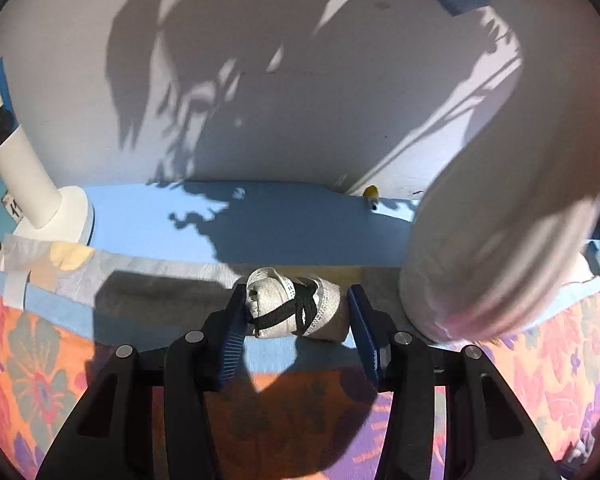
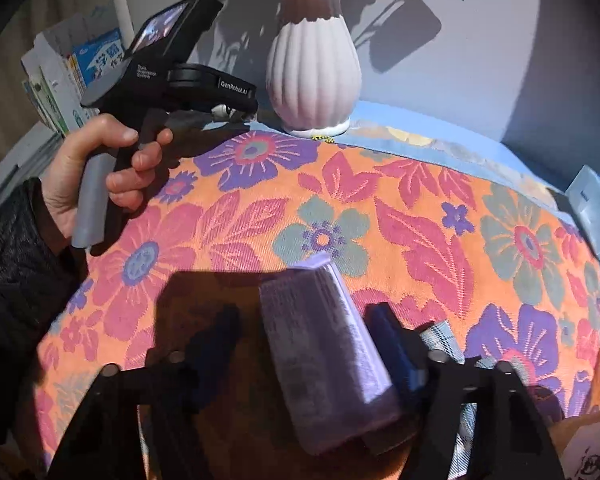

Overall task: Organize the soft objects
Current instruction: 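Grasp the white sandal-like item with the left tool while the right tool grasps the lilac packet, then lift both held items and carry them toward the glass bowl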

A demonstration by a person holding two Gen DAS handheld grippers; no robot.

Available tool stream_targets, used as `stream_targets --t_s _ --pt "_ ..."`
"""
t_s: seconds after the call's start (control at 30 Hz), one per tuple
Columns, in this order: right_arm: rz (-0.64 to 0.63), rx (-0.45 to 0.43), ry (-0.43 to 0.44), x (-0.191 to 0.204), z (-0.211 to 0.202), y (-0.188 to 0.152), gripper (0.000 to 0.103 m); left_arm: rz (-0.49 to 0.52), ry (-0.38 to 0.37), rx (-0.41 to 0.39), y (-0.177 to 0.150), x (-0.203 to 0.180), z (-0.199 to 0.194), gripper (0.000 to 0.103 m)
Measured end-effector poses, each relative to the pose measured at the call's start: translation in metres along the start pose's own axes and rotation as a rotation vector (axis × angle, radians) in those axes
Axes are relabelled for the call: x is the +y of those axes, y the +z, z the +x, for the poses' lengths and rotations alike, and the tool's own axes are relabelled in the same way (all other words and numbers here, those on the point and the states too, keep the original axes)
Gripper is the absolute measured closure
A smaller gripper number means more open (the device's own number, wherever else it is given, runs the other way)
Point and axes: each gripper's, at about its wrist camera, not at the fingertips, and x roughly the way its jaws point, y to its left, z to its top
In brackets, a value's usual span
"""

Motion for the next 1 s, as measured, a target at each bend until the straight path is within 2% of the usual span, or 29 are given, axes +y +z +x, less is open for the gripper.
stream_targets --t_s 0.03,0.1,0.2,0.3,0.4,0.43,0.53,0.7,0.8,1.0 --pt "-0.005 -0.002 -0.007 0.001 0.001 -0.001 0.051 -0.001 -0.009 -0.004 -0.003 0.0 -0.008 0.057" --pt "-0.008 -0.007 -0.011 0.001 -0.004 -0.003 0.064 0.001 -0.01 -0.017 -0.009 0.0 -0.025 0.057" --pt "0.024 -0.004 0.01 -0.001 -0.009 -0.006 0.064 -0.003 -0.029 -0.036 -0.021 -0.002 -0.058 0.057" --pt "0.102 -0.01 0.099 -0.005 -0.021 -0.013 0.064 0.002 -0.047 -0.061 -0.039 -0.007 -0.089 0.057" --pt "0.145 -0.028 0.152 -0.002 -0.038 -0.024 0.064 -0.015 -0.104 -0.082 -0.06 -0.01 -0.119 0.057" --pt "0.146 -0.029 0.151 0.0 -0.041 -0.026 0.064 -0.041 -0.151 -0.081 -0.071 -0.01 -0.129 0.057" --pt "0.145 -0.032 0.144 0.008 -0.055 -0.04 0.064 -0.056 -0.19 -0.081 -0.1 -0.016 -0.15 0.057" --pt "0.175 0.012 0.113 0.015 -0.065 -0.07 0.064 -0.027 -0.189 -0.055 -0.155 -0.044 -0.171 0.057" --pt "0.215 0.035 0.086 0.013 -0.07 -0.085 0.064 -0.016 -0.171 -0.041 -0.178 -0.058 -0.176 0.057" --pt "0.251 0.037 0.058 0.01 -0.085 -0.104 0.064 -0.038 -0.194 -0.046 -0.197 -0.07 -0.189 0.057"
